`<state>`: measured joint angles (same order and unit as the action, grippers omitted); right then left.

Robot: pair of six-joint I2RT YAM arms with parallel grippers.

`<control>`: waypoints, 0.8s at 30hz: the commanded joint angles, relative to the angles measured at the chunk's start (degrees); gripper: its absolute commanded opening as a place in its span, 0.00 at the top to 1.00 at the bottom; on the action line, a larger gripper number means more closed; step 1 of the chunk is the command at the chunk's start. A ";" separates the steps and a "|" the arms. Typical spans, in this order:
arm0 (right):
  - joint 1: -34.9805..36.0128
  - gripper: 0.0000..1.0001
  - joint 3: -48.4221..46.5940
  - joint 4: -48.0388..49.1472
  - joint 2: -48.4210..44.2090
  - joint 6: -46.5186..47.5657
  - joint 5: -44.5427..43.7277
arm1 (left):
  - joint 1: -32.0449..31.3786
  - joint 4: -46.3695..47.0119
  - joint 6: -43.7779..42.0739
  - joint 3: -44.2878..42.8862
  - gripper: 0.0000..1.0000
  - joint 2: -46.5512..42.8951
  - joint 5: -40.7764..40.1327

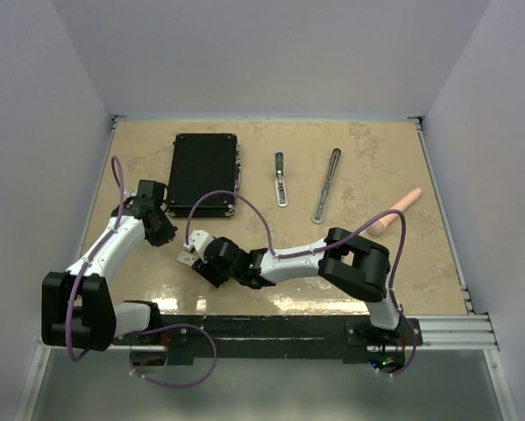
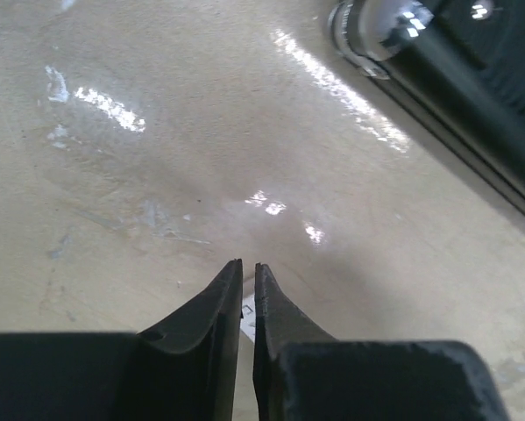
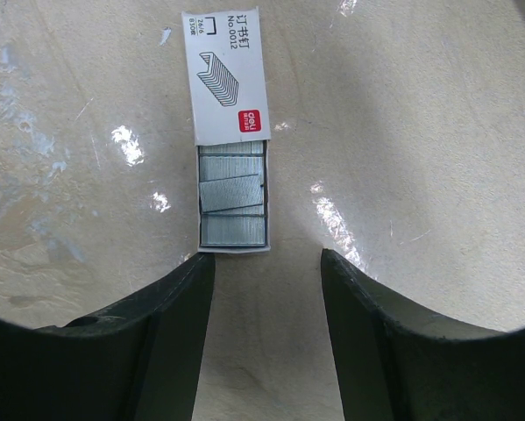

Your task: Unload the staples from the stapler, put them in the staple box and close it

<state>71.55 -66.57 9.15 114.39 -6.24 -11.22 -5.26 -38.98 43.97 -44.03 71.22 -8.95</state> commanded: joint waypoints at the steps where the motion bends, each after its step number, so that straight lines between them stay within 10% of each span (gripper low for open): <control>1: -0.36 0.44 0.82 0.70 -1.80 0.35 -1.52 | 0.16 -0.75 0.51 0.61 0.87 2.86 -3.88; 24: -0.53 0.45 1.53 1.92 -0.75 0.53 -3.80 | 0.16 6.72 -1.95 5.53 1.00 8.58 8.16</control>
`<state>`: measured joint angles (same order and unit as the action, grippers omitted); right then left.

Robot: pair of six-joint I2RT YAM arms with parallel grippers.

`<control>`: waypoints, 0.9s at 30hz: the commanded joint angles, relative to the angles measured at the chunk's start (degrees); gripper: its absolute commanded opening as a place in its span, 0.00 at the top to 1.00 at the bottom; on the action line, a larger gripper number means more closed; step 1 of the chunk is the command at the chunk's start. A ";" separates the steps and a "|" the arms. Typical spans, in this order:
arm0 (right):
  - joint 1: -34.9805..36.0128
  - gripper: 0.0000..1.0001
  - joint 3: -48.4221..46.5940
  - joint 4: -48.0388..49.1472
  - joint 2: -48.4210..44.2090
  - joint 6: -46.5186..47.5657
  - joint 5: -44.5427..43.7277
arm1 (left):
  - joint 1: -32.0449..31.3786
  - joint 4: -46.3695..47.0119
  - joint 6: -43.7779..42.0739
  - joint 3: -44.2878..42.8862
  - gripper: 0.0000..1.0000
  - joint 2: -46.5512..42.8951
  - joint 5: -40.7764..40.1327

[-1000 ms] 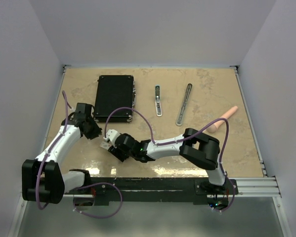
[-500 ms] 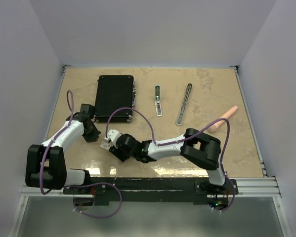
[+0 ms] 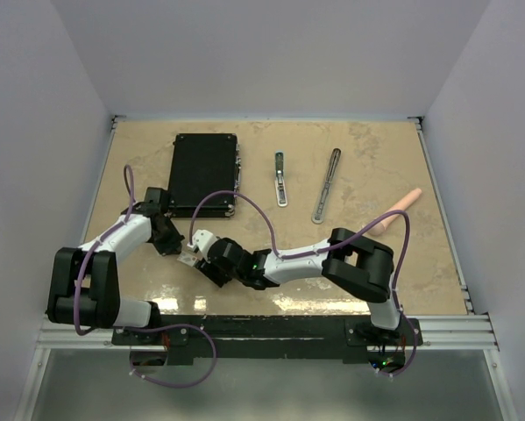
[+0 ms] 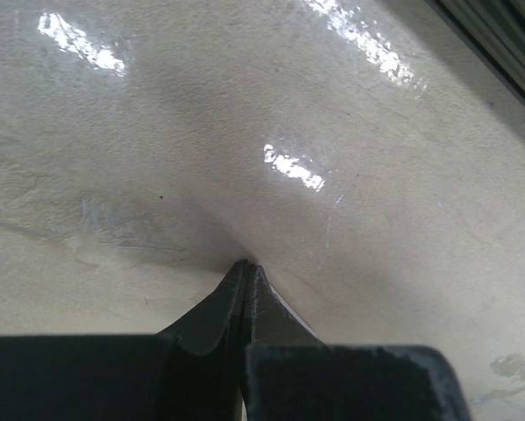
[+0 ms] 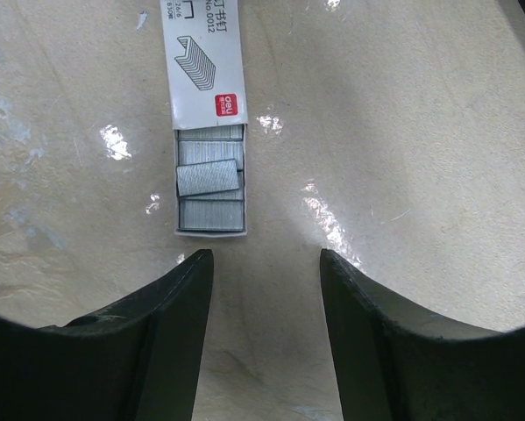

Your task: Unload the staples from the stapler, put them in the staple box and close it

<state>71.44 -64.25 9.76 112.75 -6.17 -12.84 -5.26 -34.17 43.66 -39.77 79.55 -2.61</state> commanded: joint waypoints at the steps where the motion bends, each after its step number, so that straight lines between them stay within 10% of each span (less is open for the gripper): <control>1: -0.42 0.45 -1.23 1.40 1.15 0.55 -2.36 | 0.16 2.00 -1.65 1.27 1.00 0.34 2.17; 27: -1.04 0.44 -4.13 5.80 4.41 -4.28 -3.15 | 0.16 0.25 4.50 4.52 1.00 -4.75 6.74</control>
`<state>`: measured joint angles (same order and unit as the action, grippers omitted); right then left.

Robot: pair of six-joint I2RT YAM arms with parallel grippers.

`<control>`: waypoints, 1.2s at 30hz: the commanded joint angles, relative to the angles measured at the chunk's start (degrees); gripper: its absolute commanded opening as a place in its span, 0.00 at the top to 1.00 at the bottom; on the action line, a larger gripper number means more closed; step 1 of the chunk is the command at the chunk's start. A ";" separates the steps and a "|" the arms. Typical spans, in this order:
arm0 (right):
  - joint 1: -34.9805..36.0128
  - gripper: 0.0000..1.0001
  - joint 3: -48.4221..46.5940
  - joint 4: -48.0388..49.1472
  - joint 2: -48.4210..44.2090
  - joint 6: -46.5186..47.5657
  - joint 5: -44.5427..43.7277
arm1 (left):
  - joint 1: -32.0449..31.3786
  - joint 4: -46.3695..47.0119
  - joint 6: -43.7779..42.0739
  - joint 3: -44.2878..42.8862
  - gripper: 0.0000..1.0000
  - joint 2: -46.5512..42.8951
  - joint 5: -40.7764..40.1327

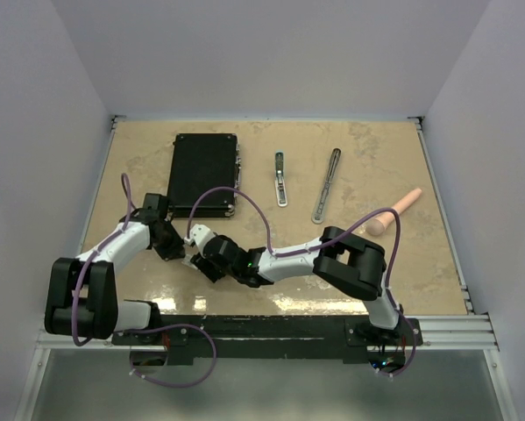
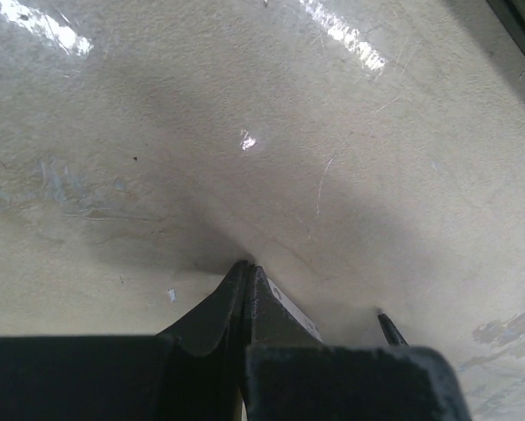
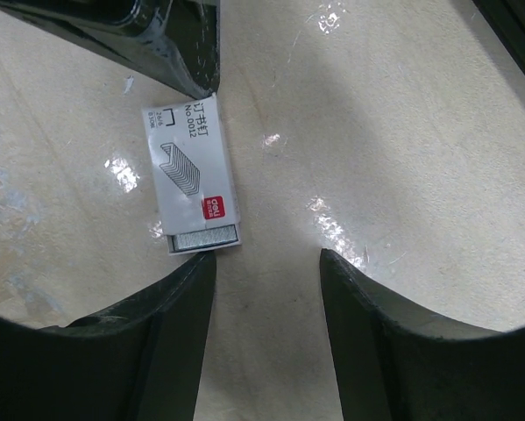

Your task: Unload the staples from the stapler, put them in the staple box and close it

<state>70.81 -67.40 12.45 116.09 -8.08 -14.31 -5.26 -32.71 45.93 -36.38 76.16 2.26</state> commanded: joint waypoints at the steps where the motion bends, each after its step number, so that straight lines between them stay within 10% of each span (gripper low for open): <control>1: -0.41 0.44 -1.07 3.20 1.15 -2.47 -2.21 | 0.16 -1.30 2.23 1.14 1.00 -1.28 1.78; 36: -2.95 0.45 0.78 -0.93 0.27 -14.15 -3.28 | 0.16 -5.88 8.38 1.57 1.00 -5.50 -3.59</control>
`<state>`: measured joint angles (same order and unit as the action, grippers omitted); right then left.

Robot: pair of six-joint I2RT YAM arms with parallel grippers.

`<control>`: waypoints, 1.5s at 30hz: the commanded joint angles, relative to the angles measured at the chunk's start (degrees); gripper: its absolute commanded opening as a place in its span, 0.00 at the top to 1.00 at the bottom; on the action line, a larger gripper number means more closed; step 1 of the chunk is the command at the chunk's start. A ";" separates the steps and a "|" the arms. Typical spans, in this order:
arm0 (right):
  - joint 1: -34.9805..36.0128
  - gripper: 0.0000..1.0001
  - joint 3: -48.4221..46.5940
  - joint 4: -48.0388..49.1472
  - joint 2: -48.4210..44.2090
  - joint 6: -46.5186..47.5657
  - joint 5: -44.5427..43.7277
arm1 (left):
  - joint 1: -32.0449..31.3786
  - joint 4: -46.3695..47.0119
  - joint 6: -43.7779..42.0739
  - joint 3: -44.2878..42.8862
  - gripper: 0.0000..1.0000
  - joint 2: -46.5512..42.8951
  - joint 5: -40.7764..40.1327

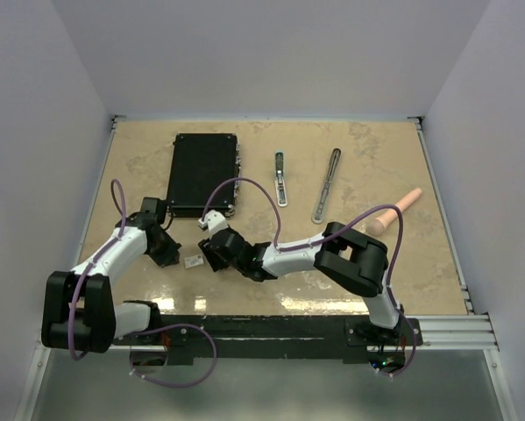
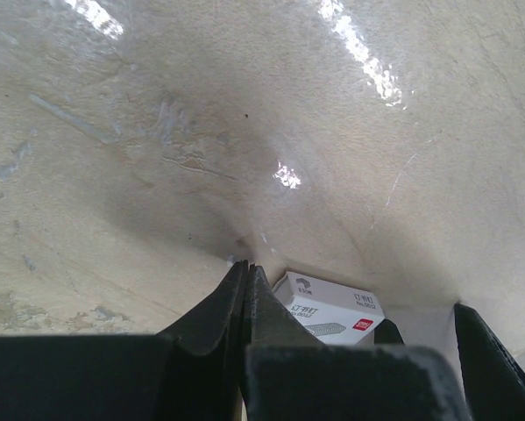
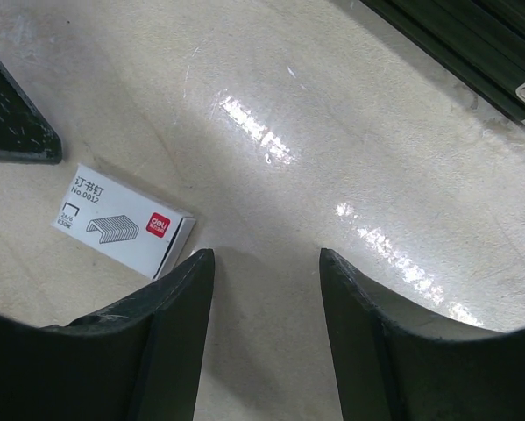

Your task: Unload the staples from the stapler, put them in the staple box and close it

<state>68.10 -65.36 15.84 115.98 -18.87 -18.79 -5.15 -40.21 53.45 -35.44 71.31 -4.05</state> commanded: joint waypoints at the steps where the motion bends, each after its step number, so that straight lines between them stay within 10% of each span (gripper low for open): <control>1: -0.16 0.45 -1.61 -4.23 0.56 -3.71 1.56 | 0.05 1.88 0.87 1.07 1.00 -0.64 3.08; 18: 0.28 0.46 -7.32 -7.83 2.93 -7.23 1.67 | -0.13 3.65 1.13 2.75 1.00 -1.00 6.17; 30: -3.76 0.46 -4.41 -14.25 -4.98 -9.78 -1.43 | 0.05 -5.85 3.68 -5.07 1.00 -10.22 -12.46; 38: -3.76 0.44 -2.32 -17.23 -12.26 -9.78 -0.55 | 0.05 7.40 -21.97 -7.54 1.00 -18.47 -4.31; 43: -3.76 0.37 -1.17 -22.42 -24.71 -10.31 -5.20 | 0.05 15.23 -31.72 -7.45 0.76 -32.17 12.35; 45: -3.76 0.30 -1.08 -24.97 -29.65 -10.04 -6.61 | -0.13 18.49 -32.18 -7.62 0.44 -37.72 16.08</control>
<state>64.23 -66.57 -4.91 97.08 -28.25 -20.51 -5.21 -31.83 30.00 -41.04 41.60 -1.08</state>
